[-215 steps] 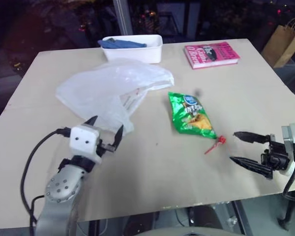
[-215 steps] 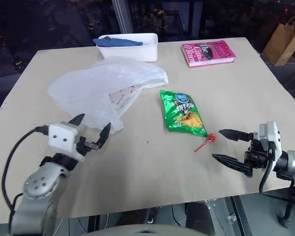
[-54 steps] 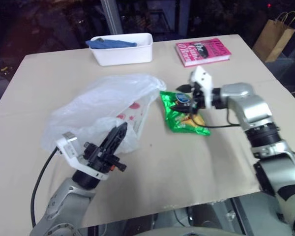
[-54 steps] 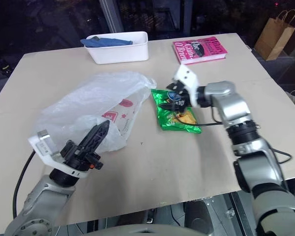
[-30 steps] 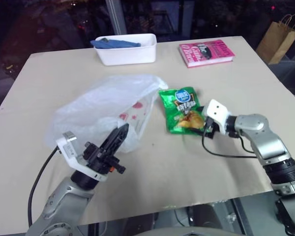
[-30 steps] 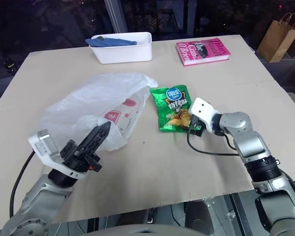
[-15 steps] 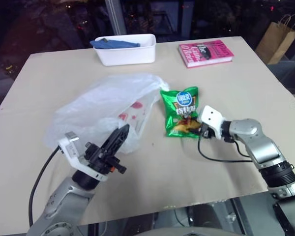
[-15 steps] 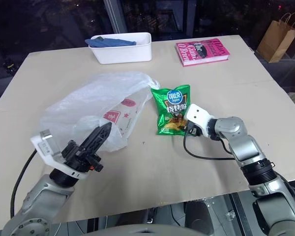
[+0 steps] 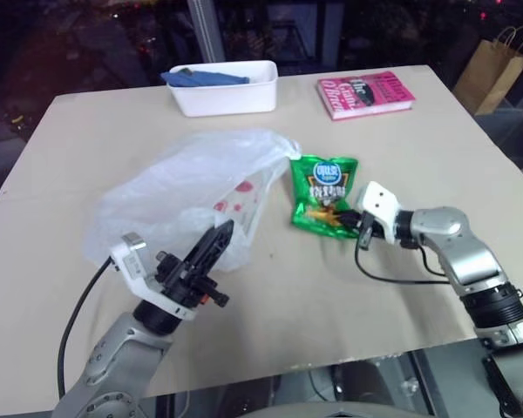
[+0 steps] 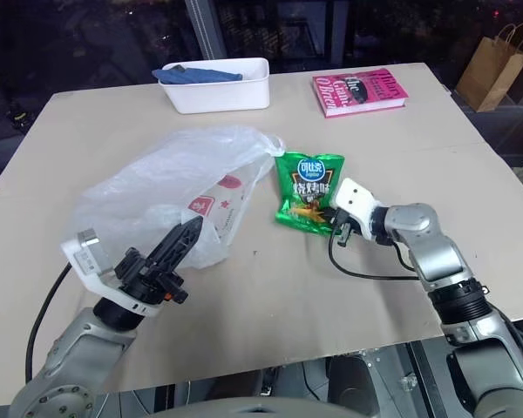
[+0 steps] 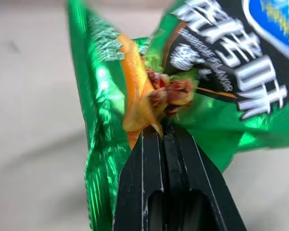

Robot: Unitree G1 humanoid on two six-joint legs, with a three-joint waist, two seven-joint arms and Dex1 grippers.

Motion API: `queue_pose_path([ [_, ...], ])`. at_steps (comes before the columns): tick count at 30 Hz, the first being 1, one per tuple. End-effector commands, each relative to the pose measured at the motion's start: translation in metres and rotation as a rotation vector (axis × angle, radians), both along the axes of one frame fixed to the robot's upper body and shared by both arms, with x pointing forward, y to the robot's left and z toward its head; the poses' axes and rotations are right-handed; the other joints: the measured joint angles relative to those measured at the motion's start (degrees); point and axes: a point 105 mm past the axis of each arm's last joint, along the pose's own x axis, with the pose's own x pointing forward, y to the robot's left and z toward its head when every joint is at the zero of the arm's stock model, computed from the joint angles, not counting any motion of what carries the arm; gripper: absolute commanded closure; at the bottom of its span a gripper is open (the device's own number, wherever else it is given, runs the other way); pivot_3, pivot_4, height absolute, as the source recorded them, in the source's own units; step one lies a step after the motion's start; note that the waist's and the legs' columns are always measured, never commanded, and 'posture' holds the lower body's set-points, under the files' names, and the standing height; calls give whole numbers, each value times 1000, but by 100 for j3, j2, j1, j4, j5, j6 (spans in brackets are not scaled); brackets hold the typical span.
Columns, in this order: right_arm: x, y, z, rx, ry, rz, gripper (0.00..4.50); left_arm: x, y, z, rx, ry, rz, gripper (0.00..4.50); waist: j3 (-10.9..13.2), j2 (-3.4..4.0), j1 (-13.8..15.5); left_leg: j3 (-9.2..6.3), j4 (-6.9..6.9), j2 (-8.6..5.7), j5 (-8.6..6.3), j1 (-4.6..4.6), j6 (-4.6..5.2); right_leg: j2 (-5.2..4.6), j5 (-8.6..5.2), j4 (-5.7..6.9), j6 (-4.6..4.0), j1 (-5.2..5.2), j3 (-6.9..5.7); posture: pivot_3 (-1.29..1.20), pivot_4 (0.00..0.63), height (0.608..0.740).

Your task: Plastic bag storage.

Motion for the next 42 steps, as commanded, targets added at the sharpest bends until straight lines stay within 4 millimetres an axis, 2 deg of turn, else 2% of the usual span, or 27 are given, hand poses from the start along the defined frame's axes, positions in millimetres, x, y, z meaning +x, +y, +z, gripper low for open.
queue_pose_path([
  [1,-31,13,43,3,18,242,4451,-5,-2,8,-7,-36,-24,4500,2,0,2,-1,0,0,0,0,1,0,0,-3,0,0,-1,0,150,740],
  [6,-46,25,43,-38,78,376,4451,-9,-7,16,-4,-70,-56,4500,-1,-6,6,-16,-3,11,-5,-5,7,6,0,-21,-1,4,-18,0,150,740],
  [11,-42,30,34,-121,83,409,4451,-15,-14,22,-2,-91,-95,4500,1,-6,13,-16,-3,1,-2,-14,3,-4,1,-32,1,3,-18,0,150,740],
  [15,-21,37,39,-125,34,385,4451,-28,-23,19,15,-75,-170,4500,3,-8,-21,-15,-4,2,-2,-12,3,-2,1,-34,1,3,-18,0,150,740],
  [19,-3,54,48,-111,-25,373,4451,-34,-27,10,50,-54,-193,4500,5,-5,-14,-11,-11,5,-2,-11,2,1,0,-35,0,-1,-16,0,150,740],
  [23,2,82,45,-141,-55,411,4451,-34,-29,8,64,-64,-197,4500,6,-4,-2,-16,-12,5,-2,-16,2,2,0,-39,0,-3,-19,0,150,740],
  [25,2,88,42,-153,-50,436,4451,-31,-27,8,64,-76,-171,4500,6,-4,-4,-16,-12,3,-2,-17,1,1,1,-40,0,-5,-18,0,150,740],
  [29,-6,65,47,-166,-24,512,4451,-22,-16,16,27,-107,-93,4500,8,-4,44,-36,-11,-4,-2,-29,1,-6,1,-49,0,-6,-34,0,150,740],
  [34,-16,32,45,-243,59,560,4451,-28,-23,15,15,-95,-144,4500,9,-3,20,-37,-12,-8,-3,-32,3,-11,1,-55,0,-6,-36,0,150,740],
  [39,-16,20,34,-357,85,588,4451,-33,-26,13,21,-90,-167,4500,12,2,-28,-18,-22,4,-3,-20,3,-1,1,-50,0,-6,-22,0,150,740],
  [42,-8,28,33,-351,52,561,4451,-35,-27,12,35,-88,-177,4500,12,3,-15,-17,-20,3,-3,-21,3,-2,1,-50,0,-7,-22,0,150,740],
])
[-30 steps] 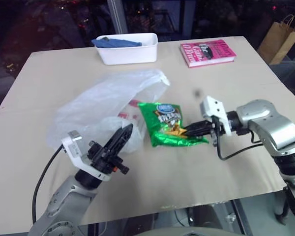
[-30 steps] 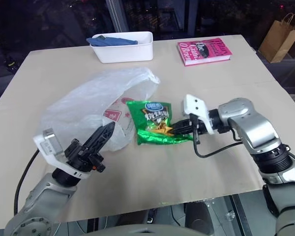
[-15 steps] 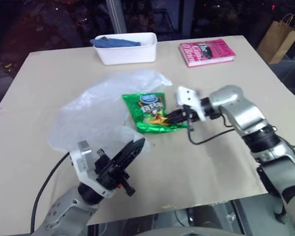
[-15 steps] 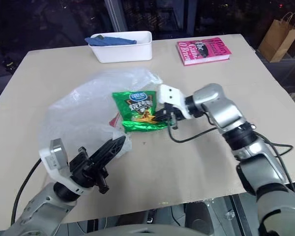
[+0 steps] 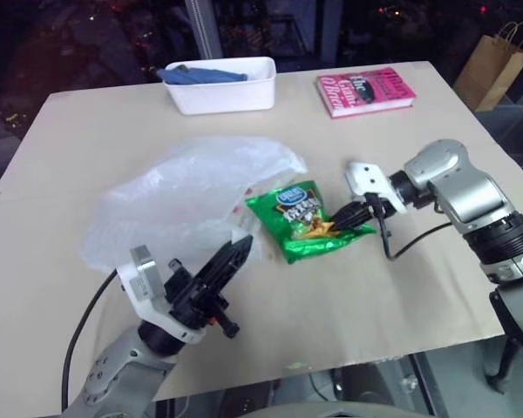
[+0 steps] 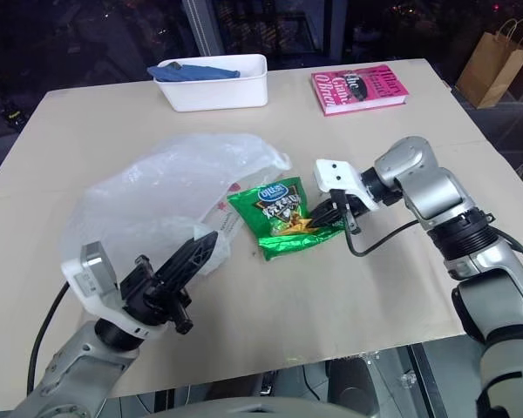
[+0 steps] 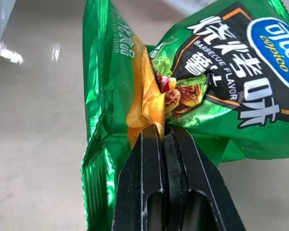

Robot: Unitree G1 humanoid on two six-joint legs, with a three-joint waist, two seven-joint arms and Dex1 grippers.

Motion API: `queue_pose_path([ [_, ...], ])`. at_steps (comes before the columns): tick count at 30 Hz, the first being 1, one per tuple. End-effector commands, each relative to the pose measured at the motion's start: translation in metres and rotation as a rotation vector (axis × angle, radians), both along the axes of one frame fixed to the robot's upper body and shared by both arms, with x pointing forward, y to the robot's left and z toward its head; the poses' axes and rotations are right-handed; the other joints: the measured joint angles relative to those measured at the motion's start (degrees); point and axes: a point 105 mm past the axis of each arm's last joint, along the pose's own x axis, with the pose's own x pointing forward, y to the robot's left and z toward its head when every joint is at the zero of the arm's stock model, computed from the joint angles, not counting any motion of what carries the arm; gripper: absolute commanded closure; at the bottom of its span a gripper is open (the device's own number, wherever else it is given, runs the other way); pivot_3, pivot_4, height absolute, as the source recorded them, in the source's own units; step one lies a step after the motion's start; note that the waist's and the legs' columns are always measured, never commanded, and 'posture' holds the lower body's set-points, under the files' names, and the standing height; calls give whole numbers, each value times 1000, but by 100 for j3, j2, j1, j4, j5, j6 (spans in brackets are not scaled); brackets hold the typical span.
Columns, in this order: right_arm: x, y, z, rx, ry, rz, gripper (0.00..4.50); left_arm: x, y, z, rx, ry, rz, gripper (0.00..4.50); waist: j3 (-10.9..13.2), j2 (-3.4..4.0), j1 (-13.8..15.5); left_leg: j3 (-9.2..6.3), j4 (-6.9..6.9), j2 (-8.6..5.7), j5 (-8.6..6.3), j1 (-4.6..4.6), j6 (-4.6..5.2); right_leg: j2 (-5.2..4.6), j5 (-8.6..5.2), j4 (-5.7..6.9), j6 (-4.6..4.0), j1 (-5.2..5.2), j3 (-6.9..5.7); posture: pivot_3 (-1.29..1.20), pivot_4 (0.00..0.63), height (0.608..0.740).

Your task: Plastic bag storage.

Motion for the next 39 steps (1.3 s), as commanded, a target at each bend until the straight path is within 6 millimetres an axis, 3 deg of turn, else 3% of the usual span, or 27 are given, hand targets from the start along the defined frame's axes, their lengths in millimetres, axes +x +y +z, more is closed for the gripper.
queue_pose_path([
  [1,5,11,7,8,-48,30,4451,-8,-6,10,7,-51,-45,4500,0,-1,5,0,1,-1,0,0,0,0,0,0,0,0,0,0,150,740],
  [4,13,19,5,8,-90,7,4451,-13,-13,7,14,-42,-82,4500,0,0,15,-2,1,-2,0,0,0,0,0,0,0,0,0,0,150,740],
  [12,25,58,30,161,-140,-22,4451,-18,-17,-4,45,-19,-114,4500,1,2,12,-4,-1,-2,0,-2,-1,-1,0,-1,0,-2,0,0,150,740],
  [16,39,93,46,285,-200,-109,4451,-18,-17,-7,51,-17,-113,4500,2,4,-10,-3,-2,-1,0,0,-2,1,0,3,-1,-6,2,0,150,740],
  [20,38,151,54,411,-267,-187,4451,-15,-16,-5,41,-26,-107,4500,2,4,-29,-2,-8,-1,1,-7,-3,1,0,7,-1,-21,6,0,150,740],
  [23,25,178,57,502,-285,-187,4451,-11,-15,-1,37,-39,-99,4500,2,4,-51,6,-13,-3,5,-22,-11,2,-1,30,-3,-55,17,0,150,740],
  [24,22,183,60,537,-261,-195,3895,-10,-14,0,37,-42,-96,4500,2,4,-43,5,-13,-5,7,-36,-14,1,-1,38,-3,-72,17,0,150,740],
  [27,21,176,62,551,-278,-193,2659,-9,-11,0,28,-44,-86,4500,0,1,9,-5,1,-11,9,-56,-15,-2,-1,41,-3,-86,9,0,150,740],
  [32,26,141,49,478,-298,-179,306,-8,-7,-5,25,-27,-82,4500,0,1,13,-7,14,-21,8,-54,-14,-3,0,53,-2,-81,6,0,150,740],
  [36,18,117,49,460,-208,-148,306,-7,-6,-6,26,-23,-85,4500,2,5,-84,7,13,-17,10,-53,-15,8,-1,66,-3,-88,18,0,150,740],
  [39,22,92,51,421,-226,-152,306,-5,-6,-6,26,-25,-87,4500,2,4,-131,12,14,-8,10,-51,-16,7,-1,74,-3,-90,23,0,150,740],
])
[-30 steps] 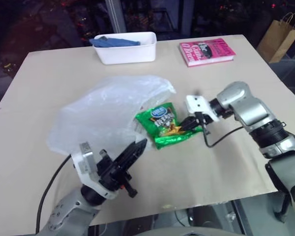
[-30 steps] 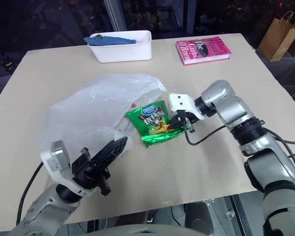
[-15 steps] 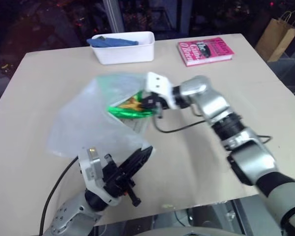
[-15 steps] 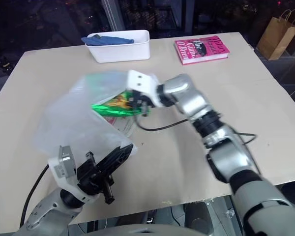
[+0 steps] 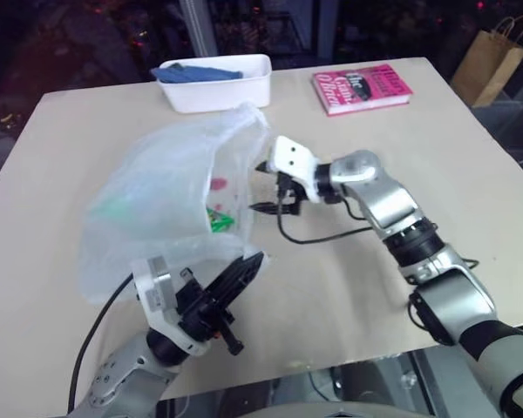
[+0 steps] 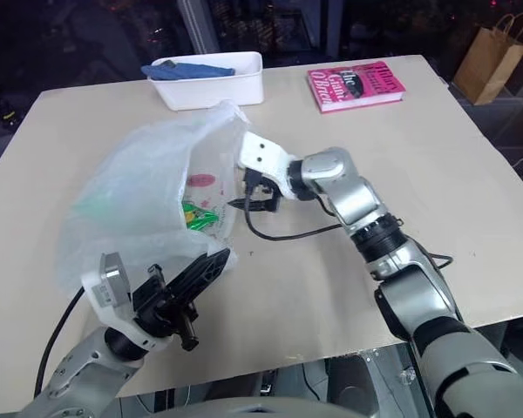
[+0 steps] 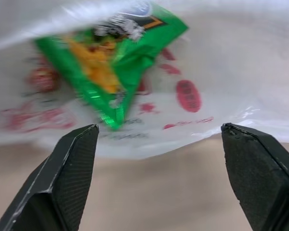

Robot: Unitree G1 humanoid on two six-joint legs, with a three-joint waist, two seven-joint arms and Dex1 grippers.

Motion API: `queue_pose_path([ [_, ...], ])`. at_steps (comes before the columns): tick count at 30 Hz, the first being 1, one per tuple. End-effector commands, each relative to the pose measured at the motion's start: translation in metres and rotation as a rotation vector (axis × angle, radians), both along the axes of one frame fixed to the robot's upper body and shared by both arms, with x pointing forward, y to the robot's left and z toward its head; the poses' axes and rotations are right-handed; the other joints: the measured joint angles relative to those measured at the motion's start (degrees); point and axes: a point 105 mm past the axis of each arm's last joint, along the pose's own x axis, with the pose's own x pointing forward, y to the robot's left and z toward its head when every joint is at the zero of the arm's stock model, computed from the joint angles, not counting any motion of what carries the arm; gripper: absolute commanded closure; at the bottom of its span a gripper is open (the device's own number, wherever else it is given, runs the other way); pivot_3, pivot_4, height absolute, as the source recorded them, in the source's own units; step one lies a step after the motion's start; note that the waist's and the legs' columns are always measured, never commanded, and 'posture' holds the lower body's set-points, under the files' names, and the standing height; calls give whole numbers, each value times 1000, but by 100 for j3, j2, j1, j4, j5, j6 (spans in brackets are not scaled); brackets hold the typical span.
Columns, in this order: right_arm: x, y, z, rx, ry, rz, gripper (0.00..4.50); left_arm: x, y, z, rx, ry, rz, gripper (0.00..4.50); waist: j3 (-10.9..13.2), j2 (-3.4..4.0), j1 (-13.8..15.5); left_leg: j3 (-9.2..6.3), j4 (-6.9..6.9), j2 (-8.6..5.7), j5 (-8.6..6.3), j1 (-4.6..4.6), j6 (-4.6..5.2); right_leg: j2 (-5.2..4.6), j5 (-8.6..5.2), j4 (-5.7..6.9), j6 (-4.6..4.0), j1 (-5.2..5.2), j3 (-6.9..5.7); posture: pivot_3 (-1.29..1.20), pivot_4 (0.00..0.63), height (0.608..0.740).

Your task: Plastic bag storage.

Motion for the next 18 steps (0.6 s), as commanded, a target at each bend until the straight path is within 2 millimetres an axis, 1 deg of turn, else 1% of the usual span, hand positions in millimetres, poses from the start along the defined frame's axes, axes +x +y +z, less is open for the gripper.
queue_pose_path([
  [1,1,-19,20,10,-46,10,306,-1,1,5,-9,-23,-4,4500,-1,-1,-2,1,1,0,0,4,0,-1,0,0,0,4,0,0,150,740],
  [2,8,-24,21,2,-54,-31,306,-2,1,5,-8,-22,-7,4500,-1,-1,1,2,1,-1,0,7,0,-3,0,0,0,8,1,0,150,740],
  [4,35,-34,22,8,-100,-175,306,-4,1,2,-4,-15,-13,4500,-1,-2,-11,6,2,-2,0,12,1,-5,0,0,1,12,4,0,150,740],
  [5,48,-36,25,28,-123,-241,306,-5,2,0,-2,-10,-15,4500,-1,-2,-16,16,1,-2,0,21,1,-4,0,6,1,12,13,0,150,740],
  [6,59,-34,27,52,-140,-294,306,-6,2,-3,1,-2,-19,4500,-1,-2,-23,23,0,-2,0,26,1,-3,0,10,1,12,20,0,150,740],
  [9,82,-20,31,83,-212,-375,306,-12,5,-11,12,16,-28,4500,-1,-2,-22,43,-10,3,0,40,0,13,0,15,-1,10,42,0,150,740],
  [11,88,-11,33,82,-272,-397,306,-14,7,-15,15,23,-26,4500,0,-1,-61,58,-12,12,0,40,0,15,1,14,-1,5,55,0,150,740],
  [13,90,-3,32,75,-303,-381,306,-16,8,-17,18,25,-23,4500,0,-1,-60,58,-13,12,0,40,0,14,1,12,-1,4,56,0,150,740],
  [14,89,4,31,79,-309,-363,306,-17,8,-19,20,26,-19,4500,0,-1,-48,57,-15,12,0,39,0,14,1,10,-1,4,55,0,150,740],
  [16,86,16,39,120,-345,-343,306,-19,9,-21,21,29,-13,4500,0,-1,-42,54,-16,14,0,39,0,15,1,7,-1,5,52,0,150,740],
  [18,83,26,41,122,-360,-317,306,-21,8,-21,20,31,-9,4500,0,-1,-43,54,-19,16,0,39,0,15,1,7,-1,5,53,0,150,740],
])
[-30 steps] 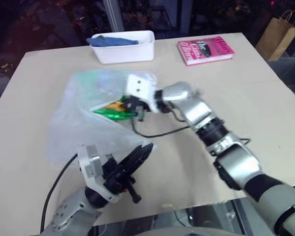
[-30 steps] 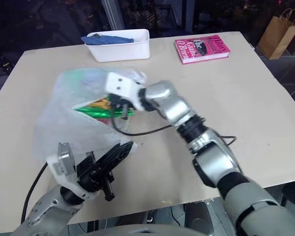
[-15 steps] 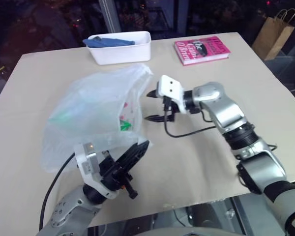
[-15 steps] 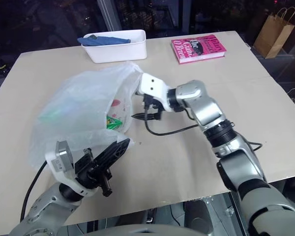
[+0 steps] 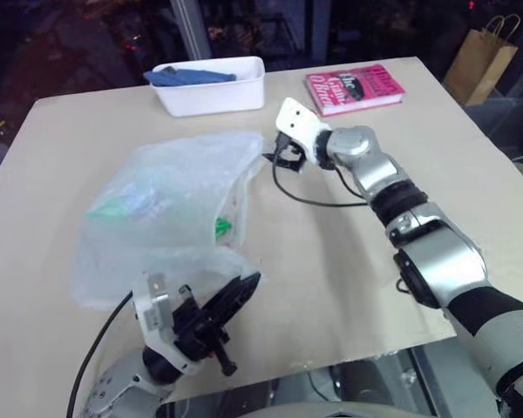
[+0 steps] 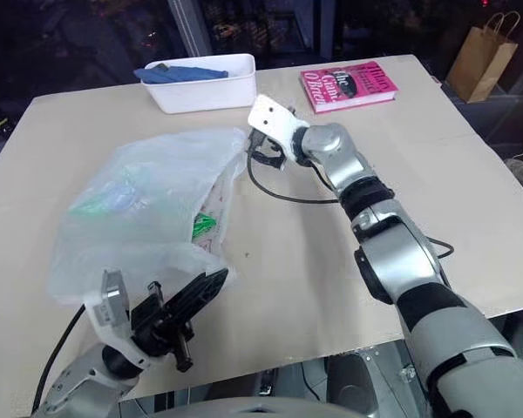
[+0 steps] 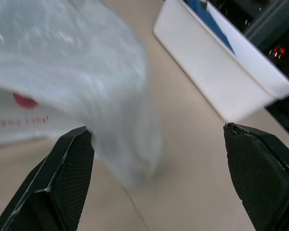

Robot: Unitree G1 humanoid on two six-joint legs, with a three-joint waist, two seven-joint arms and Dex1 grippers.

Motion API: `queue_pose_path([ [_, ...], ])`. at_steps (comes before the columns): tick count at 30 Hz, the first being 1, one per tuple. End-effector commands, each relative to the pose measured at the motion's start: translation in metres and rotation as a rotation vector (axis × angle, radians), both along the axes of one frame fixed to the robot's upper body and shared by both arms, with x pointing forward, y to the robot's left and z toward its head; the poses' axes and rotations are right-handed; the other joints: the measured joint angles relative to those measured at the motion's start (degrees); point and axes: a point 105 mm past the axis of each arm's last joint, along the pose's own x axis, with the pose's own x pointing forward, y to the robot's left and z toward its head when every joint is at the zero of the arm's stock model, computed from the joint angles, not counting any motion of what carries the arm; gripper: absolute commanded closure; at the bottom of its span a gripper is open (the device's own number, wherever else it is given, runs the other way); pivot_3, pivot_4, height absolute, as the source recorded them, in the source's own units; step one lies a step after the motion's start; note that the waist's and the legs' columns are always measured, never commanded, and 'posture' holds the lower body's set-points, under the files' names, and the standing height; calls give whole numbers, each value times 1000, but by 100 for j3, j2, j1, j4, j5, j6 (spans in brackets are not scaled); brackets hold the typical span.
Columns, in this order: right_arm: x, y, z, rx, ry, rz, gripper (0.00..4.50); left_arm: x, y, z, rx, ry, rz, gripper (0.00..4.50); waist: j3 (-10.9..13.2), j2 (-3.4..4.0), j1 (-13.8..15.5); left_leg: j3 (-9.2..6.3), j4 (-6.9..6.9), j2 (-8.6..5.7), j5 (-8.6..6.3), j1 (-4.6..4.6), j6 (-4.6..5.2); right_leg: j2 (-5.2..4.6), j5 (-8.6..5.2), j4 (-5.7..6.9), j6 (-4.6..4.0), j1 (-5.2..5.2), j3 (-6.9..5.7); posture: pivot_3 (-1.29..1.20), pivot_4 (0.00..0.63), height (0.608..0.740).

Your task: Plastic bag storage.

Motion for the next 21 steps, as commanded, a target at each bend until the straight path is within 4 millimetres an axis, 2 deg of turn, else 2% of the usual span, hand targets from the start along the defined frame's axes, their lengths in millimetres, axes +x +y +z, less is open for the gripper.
queue_pose_path([
  [1,-6,18,23,33,-89,53,306,-5,-1,4,4,-31,7,4500,1,1,-3,1,0,1,0,0,0,0,0,0,0,0,0,0,150,740],
  [4,-8,20,22,53,-68,73,1129,-4,-4,8,6,-38,13,4500,1,1,16,-3,0,1,0,0,0,0,0,1,0,1,-2,0,150,740],
  [11,-1,-4,12,32,-12,48,4431,4,-5,16,12,-47,28,4500,1,1,15,-5,1,0,0,1,0,1,0,4,0,1,-3,0,150,740],
  [15,10,-35,11,48,9,-37,4431,8,-3,16,32,-45,29,4500,1,1,15,-3,1,-1,0,1,0,0,0,3,0,1,-2,0,150,740],
  [16,13,-50,10,47,35,-64,4431,11,0,16,41,-50,35,4500,1,1,17,-3,1,-1,0,1,0,0,0,4,0,1,-2,0,150,740],
  [17,14,-73,1,-8,125,-87,4431,17,5,16,63,-62,53,4500,1,1,33,-3,1,-1,0,0,0,0,0,4,0,1,-2,0,150,740],
  [19,4,-106,-3,-69,233,-83,4431,35,15,21,105,-99,96,4500,3,5,131,-12,5,-6,1,-4,0,-3,0,3,0,3,-10,0,150,740],
  [21,-9,-125,13,-39,284,-69,4431,57,23,33,141,-150,134,4500,4,7,205,-29,17,-11,1,-14,1,-8,0,1,0,8,-31,0,150,740],
])
